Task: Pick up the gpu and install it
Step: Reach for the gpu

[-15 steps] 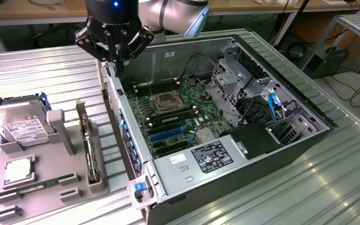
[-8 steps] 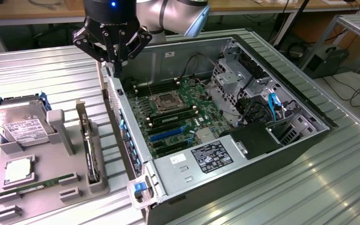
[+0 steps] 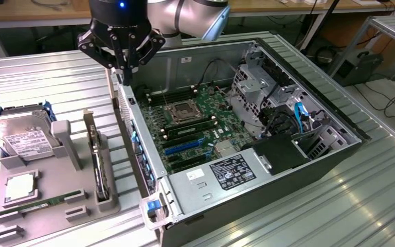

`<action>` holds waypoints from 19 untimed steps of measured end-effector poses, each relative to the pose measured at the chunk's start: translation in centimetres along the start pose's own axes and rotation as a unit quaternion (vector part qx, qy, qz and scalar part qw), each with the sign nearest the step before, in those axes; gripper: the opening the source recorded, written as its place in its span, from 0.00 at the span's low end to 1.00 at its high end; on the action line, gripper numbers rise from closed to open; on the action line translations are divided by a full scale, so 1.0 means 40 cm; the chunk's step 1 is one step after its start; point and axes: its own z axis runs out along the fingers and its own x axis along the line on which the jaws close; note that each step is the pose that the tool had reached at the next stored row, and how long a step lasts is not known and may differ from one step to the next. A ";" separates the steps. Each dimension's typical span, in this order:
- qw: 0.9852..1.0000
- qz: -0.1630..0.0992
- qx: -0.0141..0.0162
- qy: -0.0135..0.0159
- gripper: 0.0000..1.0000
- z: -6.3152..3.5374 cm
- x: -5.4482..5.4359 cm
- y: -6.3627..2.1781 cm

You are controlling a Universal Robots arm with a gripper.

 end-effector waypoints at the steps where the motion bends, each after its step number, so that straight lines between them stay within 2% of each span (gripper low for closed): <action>1: 1.000 0.000 0.000 0.000 0.11 0.000 0.002 0.000; 19: 1.000 0.000 0.000 0.000 0.11 0.000 0.023 -0.002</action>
